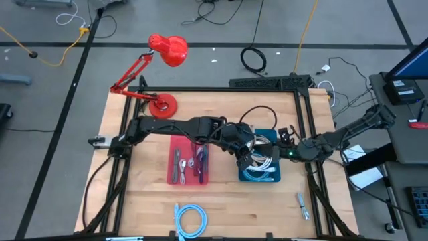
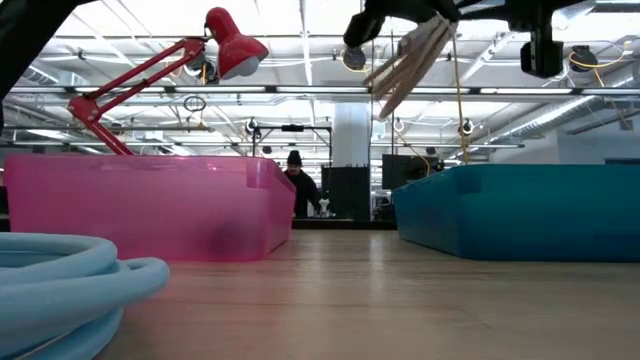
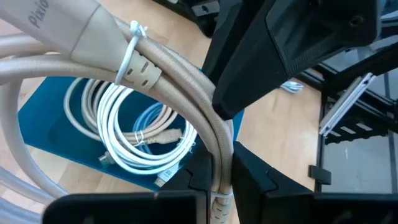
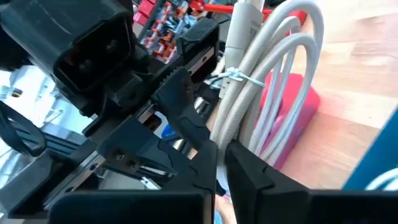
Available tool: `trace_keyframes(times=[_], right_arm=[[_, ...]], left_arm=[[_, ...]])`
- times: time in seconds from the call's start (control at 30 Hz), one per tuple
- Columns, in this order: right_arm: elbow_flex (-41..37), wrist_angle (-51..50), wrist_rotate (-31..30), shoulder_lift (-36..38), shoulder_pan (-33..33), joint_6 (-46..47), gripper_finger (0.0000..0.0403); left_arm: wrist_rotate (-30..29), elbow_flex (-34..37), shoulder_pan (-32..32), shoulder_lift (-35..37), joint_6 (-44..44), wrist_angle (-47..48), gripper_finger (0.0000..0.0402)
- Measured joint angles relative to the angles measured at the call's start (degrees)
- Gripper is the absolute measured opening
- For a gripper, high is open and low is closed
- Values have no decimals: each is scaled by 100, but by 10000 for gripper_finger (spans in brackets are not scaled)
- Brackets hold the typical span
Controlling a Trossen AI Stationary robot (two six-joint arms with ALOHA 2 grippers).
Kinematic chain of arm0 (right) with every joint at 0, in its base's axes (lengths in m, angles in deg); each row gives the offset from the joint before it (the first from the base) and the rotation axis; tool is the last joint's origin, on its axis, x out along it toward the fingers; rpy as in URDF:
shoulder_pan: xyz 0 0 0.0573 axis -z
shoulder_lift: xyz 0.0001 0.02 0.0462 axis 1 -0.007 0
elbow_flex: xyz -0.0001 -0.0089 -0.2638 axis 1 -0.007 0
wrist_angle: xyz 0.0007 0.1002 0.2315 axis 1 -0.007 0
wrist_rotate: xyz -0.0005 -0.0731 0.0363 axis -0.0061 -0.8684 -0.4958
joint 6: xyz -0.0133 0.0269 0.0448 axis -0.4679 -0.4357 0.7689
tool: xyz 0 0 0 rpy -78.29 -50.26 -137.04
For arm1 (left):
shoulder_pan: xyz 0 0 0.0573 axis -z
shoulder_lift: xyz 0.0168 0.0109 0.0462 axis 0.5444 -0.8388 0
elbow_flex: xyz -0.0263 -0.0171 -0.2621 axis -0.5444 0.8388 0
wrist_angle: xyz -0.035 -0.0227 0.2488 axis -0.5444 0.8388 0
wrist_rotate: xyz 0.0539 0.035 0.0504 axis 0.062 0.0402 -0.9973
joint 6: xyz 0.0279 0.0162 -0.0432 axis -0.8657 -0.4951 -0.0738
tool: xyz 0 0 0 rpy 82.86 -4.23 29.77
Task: Pick & Place USB Port
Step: Put the light brown HDMI cable into the blue bin, then put the blue HDMI cable into the blue bin
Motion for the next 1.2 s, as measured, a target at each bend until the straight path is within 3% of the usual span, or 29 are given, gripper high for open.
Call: trace_keyframes(times=[0.17, 0.37, 0.53, 0.67, 0.83, 1.2], right_arm=[[5, 102, -7, -2, 9, -122, 6], [5, 143, -46, 43, 22, -219, 2], [5, -11, -85, 117, 24, -235, 0], [-6, -880, -61, 246, 35, 566, 3], [-12, -2082, 215, 354, -39, 1211, 3], [-6, -2146, 450, 374, -52, 990, 1]], left_arm=[[-42, 0, 14, 77, 3, 32, 35], [-103, 0, 51, 74, 60, -141, 107], [187, -7, 127, 79, 53, -210, 131], [291, -22, 305, 291, 108, -219, 133], [-374, -20, 471, 627, 134, -125, 134], [-1328, -20, 497, 1150, 81, 34, 135]])
